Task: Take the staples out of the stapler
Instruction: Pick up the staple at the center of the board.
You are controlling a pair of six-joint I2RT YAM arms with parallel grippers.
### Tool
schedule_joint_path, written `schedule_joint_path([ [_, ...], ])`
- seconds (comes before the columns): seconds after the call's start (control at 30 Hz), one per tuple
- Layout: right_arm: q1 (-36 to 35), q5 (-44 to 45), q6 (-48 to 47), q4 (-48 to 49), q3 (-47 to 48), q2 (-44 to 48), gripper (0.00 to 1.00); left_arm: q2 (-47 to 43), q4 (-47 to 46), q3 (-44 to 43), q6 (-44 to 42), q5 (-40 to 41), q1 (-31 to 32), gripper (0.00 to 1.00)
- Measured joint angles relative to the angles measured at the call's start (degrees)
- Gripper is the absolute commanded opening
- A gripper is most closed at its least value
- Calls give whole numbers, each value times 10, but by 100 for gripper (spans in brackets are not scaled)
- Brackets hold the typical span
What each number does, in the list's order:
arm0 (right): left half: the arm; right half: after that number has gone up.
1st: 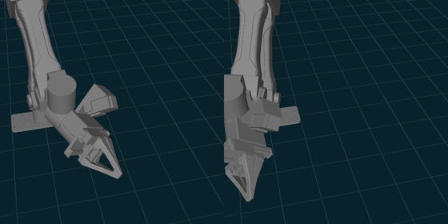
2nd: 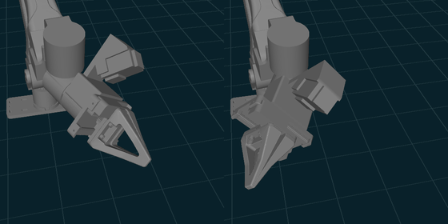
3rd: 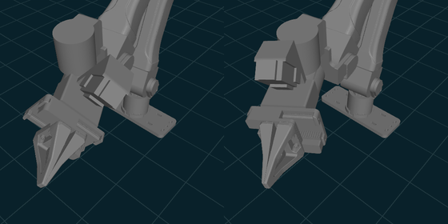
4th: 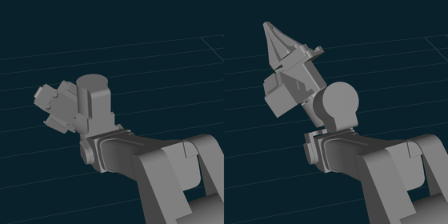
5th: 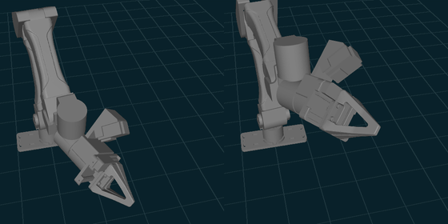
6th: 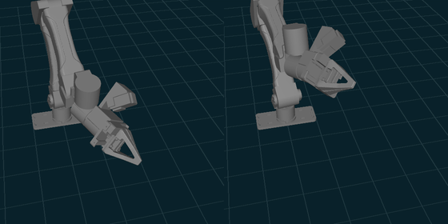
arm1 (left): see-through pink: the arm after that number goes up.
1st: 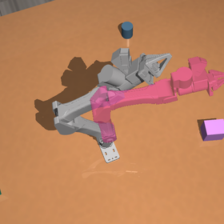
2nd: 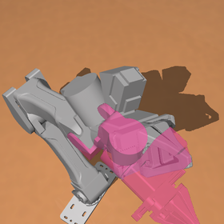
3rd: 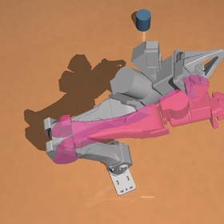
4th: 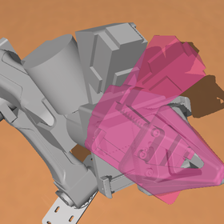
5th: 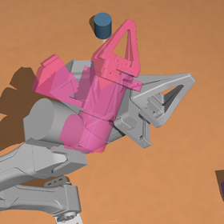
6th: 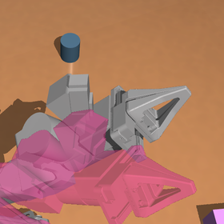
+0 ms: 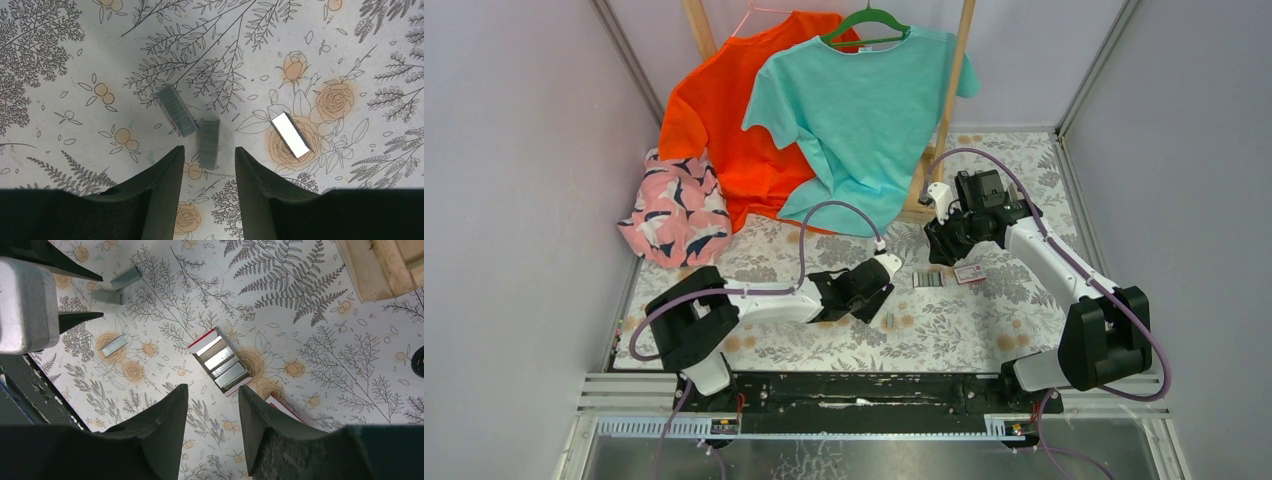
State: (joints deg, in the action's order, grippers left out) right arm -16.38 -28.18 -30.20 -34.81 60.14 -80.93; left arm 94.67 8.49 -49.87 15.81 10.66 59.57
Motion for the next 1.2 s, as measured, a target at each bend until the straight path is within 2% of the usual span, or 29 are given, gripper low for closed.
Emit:
schedule_joint_path([
  [0.5,0,-4,0,0,0,0,49,28,22,-20,-6,-3,-4,37],
  [0.87,0,-5,0,0,0,0,49,28,30,-23,-6,-14,-9,24],
  [1.2,0,-4,0,0,0,0,49,26,42,-31,3,-33,-9,22],
])
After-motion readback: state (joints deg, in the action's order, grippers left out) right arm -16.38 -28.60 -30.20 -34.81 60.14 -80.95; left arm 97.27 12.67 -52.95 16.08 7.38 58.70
